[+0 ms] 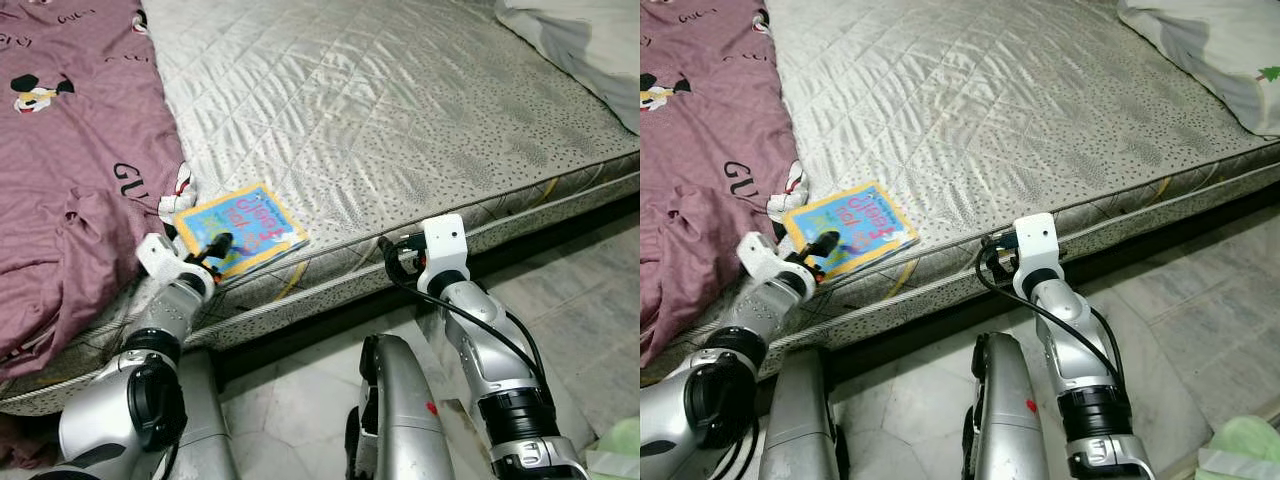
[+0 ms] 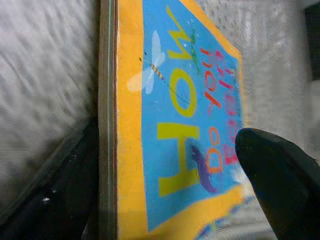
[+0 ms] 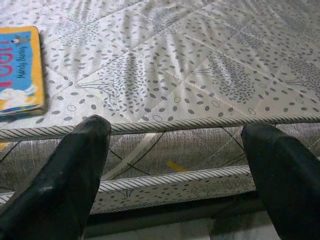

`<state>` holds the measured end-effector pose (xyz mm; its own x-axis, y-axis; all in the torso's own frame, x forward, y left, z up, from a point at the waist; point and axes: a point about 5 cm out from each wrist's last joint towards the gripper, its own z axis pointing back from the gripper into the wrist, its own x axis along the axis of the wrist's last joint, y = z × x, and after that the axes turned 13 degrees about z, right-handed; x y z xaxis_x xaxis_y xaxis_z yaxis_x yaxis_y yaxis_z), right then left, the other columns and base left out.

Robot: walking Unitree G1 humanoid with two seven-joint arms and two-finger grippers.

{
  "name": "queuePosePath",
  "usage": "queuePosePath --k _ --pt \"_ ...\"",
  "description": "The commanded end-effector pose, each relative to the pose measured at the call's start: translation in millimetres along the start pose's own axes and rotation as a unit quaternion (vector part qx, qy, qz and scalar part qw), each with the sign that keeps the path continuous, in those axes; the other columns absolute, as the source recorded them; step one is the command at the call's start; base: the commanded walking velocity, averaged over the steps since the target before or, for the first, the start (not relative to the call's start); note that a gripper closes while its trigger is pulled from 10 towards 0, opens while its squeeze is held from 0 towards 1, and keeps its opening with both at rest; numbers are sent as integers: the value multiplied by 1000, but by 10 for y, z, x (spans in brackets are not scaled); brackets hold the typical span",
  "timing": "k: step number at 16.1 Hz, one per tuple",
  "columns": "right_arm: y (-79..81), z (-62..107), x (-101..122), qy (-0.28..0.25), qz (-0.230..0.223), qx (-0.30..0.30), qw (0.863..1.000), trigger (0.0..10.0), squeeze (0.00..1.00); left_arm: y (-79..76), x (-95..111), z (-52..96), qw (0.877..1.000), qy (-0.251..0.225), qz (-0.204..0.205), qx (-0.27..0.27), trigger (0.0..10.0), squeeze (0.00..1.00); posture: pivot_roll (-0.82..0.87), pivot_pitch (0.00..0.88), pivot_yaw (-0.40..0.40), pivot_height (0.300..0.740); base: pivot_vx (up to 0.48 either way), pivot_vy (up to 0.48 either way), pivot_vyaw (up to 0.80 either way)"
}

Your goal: Clean up the room

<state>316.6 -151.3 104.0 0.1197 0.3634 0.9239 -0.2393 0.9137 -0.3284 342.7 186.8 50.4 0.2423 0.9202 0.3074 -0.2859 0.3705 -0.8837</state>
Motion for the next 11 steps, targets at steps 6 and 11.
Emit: queuePosePath --k 6,11 --pt "-61 17 -18 0 2 -11 1000 10000 0 143 -262 38 996 70 45 13 0 0 -127 87 -45 533 0 0 0" --pt "-50 21 -30 2 1 -11 1000 10000 0 189 -369 62 993 103 49 17 0 0 -118 89 -40 533 0 0 0"
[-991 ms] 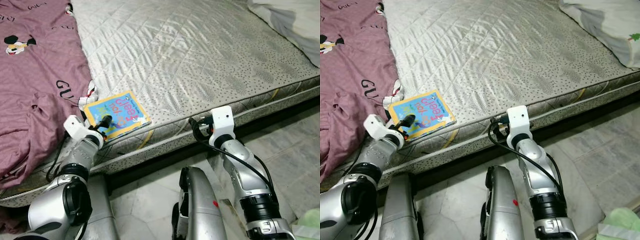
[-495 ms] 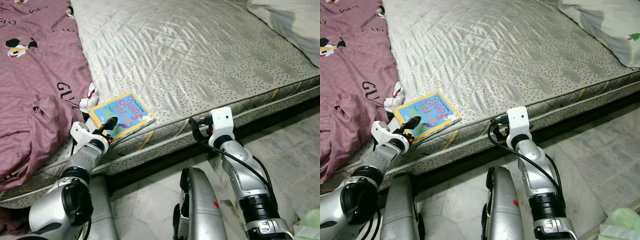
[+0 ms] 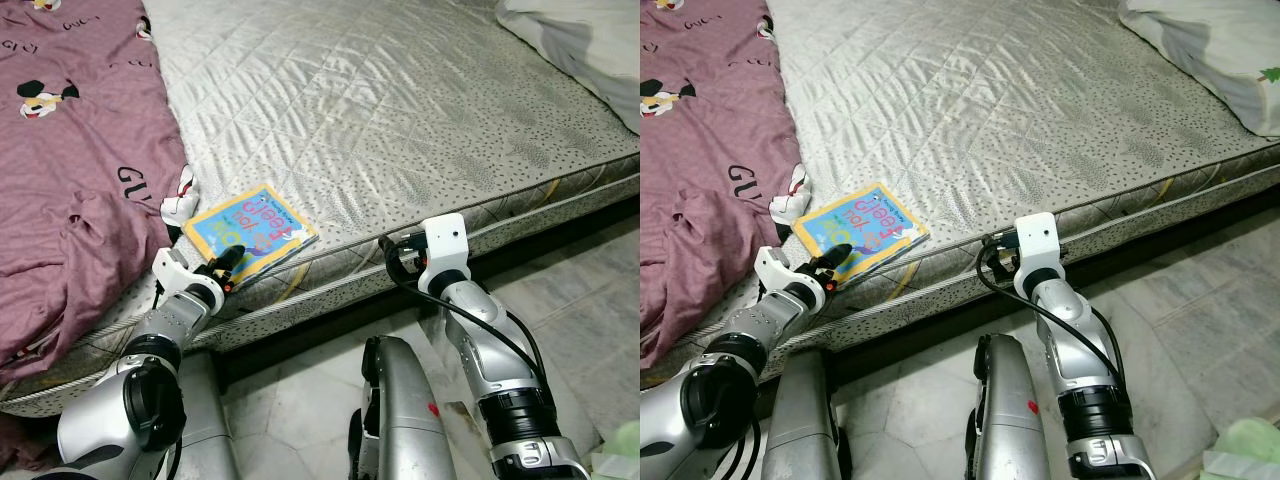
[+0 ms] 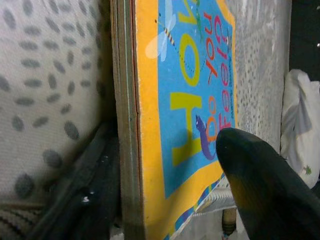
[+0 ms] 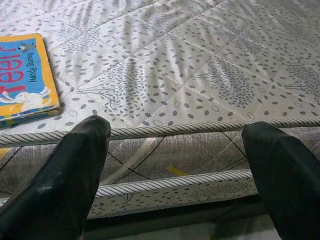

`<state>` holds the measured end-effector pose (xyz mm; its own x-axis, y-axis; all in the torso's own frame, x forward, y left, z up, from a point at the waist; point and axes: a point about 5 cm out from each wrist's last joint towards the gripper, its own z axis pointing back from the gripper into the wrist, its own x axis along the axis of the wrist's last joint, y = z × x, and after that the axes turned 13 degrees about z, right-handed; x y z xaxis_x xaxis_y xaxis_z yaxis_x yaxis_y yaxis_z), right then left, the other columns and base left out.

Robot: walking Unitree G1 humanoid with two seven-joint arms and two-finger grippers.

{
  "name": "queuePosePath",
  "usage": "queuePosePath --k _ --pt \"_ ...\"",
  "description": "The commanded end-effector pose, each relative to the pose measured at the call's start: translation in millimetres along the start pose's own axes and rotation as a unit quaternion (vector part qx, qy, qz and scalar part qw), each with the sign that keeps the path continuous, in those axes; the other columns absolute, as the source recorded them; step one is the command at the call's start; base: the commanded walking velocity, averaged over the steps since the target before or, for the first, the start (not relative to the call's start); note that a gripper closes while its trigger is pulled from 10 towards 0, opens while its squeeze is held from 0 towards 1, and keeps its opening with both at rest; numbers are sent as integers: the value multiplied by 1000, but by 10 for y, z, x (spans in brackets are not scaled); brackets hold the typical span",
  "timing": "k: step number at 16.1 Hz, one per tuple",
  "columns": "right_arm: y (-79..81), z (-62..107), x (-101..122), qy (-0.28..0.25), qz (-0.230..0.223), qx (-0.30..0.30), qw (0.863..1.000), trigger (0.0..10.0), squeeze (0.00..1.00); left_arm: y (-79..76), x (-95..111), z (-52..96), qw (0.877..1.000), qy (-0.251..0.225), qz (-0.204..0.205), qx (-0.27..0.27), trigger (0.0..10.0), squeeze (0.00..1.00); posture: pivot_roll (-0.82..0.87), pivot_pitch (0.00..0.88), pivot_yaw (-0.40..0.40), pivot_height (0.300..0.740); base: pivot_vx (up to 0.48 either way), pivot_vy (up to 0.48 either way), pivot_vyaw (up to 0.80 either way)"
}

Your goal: Clean up the room

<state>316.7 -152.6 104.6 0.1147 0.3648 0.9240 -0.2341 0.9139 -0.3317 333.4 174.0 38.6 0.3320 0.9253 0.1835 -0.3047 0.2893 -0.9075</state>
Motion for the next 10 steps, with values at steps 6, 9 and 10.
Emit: queuePosePath --k 6,9,10 --pt "-2 -12 -28 5 -10 -10 1000 10000 0 152 -153 28 999 38 -12 29 0 0 -106 80 -21 533 0 0 0" --pt "-2 -12 -28 5 -10 -10 1000 10000 0 152 -153 28 999 38 -12 29 0 0 -106 80 -21 533 0 0 0" --pt "-2 -12 -28 5 -10 -10 1000 10000 0 152 -153 28 999 38 -12 29 0 0 -106 80 -21 533 0 0 0"
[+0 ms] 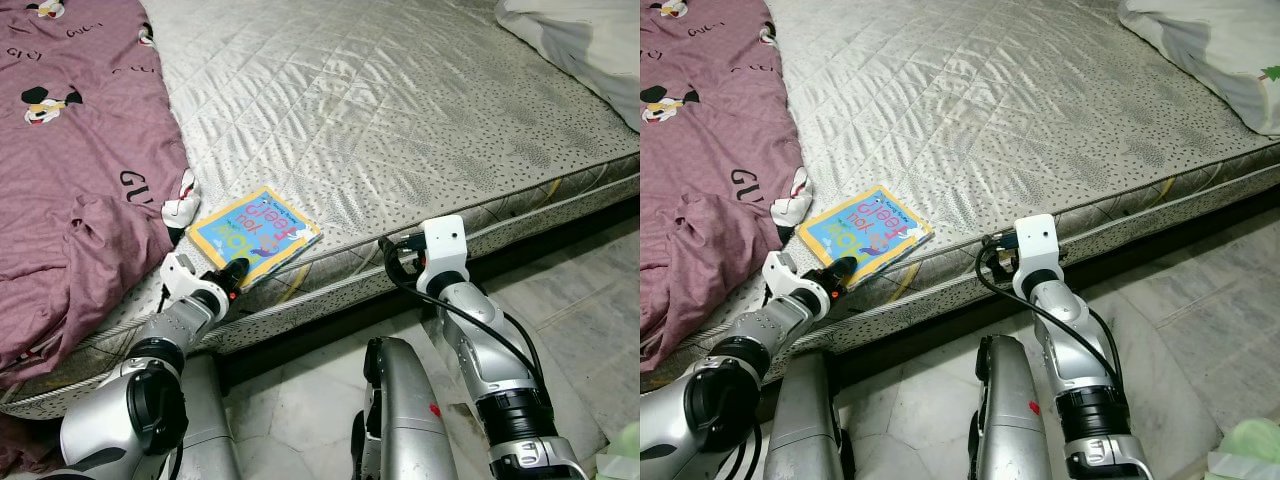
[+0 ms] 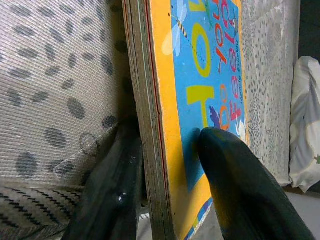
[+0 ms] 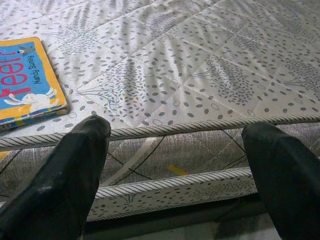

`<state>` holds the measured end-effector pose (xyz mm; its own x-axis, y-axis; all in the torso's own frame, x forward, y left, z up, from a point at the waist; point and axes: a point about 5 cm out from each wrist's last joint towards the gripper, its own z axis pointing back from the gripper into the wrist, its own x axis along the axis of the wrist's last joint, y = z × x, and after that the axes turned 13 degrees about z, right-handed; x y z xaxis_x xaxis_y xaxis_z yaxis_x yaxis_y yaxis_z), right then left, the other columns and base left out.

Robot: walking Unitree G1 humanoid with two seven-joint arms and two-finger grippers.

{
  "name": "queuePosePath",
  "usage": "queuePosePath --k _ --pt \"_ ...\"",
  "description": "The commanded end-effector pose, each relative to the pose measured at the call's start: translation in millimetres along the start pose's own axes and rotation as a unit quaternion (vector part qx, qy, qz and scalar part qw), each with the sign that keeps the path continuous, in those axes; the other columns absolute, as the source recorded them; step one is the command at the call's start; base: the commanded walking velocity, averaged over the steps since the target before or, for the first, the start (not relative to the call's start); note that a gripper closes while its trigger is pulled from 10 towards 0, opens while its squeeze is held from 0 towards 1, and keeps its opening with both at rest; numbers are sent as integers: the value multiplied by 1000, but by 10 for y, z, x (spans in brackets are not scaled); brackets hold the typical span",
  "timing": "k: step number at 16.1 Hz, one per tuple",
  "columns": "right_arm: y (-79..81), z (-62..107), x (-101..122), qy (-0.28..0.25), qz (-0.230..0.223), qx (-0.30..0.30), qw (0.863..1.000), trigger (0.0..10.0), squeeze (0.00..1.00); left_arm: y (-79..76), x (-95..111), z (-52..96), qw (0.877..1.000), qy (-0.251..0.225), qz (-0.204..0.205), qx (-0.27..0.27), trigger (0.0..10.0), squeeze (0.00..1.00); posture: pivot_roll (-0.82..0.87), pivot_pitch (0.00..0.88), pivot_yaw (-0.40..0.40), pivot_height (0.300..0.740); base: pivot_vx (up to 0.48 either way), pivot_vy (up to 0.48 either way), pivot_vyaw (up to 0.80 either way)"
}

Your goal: Clean up the room

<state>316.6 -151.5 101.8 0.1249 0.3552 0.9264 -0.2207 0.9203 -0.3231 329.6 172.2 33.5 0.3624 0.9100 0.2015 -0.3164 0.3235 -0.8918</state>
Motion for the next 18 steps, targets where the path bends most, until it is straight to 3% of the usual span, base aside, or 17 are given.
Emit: queuePosePath --k 1,12,13,14,15,18 --pt "-22 -6 -5 1 -4 -4 1000 10000 0 95 -117 12 1000 26 3 16 0 0 -106 80 -21 533 0 0 0" --pt "-22 -6 -5 1 -4 -4 1000 10000 0 95 -117 12 1000 26 3 16 0 0 -106 80 -21 533 0 0 0" --pt "31 -150 99 -17 -13 -2 1000 10000 0 -44 107 0 997 -16 -75 10 0 0 -7 0 9 533 0 0 0" --pt "130 -358 307 -50 -33 4 998 10000 0 -391 496 17 973 -100 -206 -21 0 0 5 0 11 533 0 0 0" --pt "137 -369 320 -52 -35 4 998 10000 0 -430 530 23 970 -105 -215 -27 0 0 18 0 13 533 0 0 0" --pt "215 -459 469 -73 -61 7 995 10000 0 -636 802 130 934 -167 -313 -35 0 0 73 0 26 533 0 0 0"
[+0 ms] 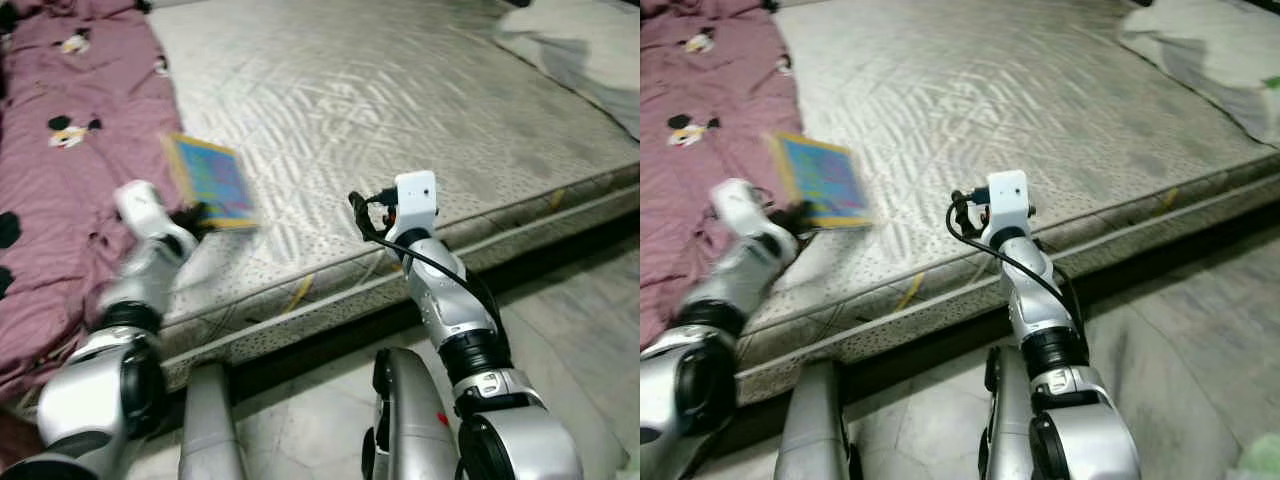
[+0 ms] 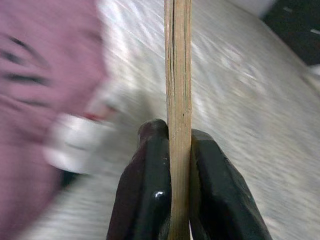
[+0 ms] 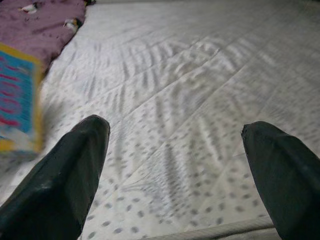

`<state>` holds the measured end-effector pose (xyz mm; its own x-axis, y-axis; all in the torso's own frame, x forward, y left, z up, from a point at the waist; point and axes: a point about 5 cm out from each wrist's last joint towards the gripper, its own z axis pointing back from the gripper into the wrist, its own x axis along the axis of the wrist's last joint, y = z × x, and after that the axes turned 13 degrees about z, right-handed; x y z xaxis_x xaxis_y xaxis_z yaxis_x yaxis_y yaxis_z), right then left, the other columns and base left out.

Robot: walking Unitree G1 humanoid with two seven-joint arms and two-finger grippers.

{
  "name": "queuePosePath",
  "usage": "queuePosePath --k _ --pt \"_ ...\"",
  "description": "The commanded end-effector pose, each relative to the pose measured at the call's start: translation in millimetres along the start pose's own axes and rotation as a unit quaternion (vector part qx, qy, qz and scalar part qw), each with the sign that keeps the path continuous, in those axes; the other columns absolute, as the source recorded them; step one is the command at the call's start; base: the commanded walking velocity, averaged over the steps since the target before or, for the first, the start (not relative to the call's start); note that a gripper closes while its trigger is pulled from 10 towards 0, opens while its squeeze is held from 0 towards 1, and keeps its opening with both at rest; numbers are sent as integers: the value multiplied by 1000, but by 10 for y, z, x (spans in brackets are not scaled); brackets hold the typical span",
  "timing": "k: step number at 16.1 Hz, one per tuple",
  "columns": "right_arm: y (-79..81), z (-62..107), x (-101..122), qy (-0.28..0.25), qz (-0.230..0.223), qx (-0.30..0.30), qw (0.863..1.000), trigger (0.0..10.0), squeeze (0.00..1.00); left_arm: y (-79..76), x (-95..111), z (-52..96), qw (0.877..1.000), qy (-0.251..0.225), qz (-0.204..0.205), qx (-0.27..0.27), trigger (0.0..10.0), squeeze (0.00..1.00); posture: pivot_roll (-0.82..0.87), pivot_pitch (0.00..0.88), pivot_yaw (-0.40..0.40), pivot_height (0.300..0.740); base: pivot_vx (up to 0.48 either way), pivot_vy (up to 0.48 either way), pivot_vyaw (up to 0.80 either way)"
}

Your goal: Clean up the room

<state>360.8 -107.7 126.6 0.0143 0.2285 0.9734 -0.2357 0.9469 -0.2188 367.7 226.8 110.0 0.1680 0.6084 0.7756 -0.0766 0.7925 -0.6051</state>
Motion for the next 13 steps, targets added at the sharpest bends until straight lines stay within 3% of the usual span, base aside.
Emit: queuePosePath --k 1,3,5,7,8,9,10,13 --pt "23 -53 61 -16 -20 0 1000 10000 0 -6 60 21 999 -22 -46 -2 0 0 85 0 27 533 0 0 0" --pt "59 -99 112 -33 -40 7 999 10000 0 -24 84 54 996 -41 -73 -8 0 0 97 0 26 533 0 0 0" --pt "70 -112 155 -51 -62 14 997 10000 0 -100 -56 177 994 -29 -103 -35 0 0 108 0 21 533 0 0 0" --pt "45 -106 165 -61 -72 14 995 10000 0 -213 -179 302 988 -18 -142 -59 0 0 108 0 19 533 0 0 0" --pt "10 -95 178 -71 -71 5 995 10000 0 -347 -231 368 982 -30 -174 -73 0 0 106 0 20 533 0 0 0" --pt "-17 -81 190 -80 -72 -5 994 10000 0 -429 -272 414 977 -33 -195 -83 2353 0 104 0 22 533 0 0 0" --pt "-23 -52 213 -95 -76 -8 993 10000 0 -539 -286 501 964 -62 -243 -82 10000 0 95 0 30 533 0 0 0" --pt "-49 24 240 -116 -84 -18 989 10000 0 -596 -287 660 958 -85 -260 -86 10000 0 99 0 39 562 0 0 0"
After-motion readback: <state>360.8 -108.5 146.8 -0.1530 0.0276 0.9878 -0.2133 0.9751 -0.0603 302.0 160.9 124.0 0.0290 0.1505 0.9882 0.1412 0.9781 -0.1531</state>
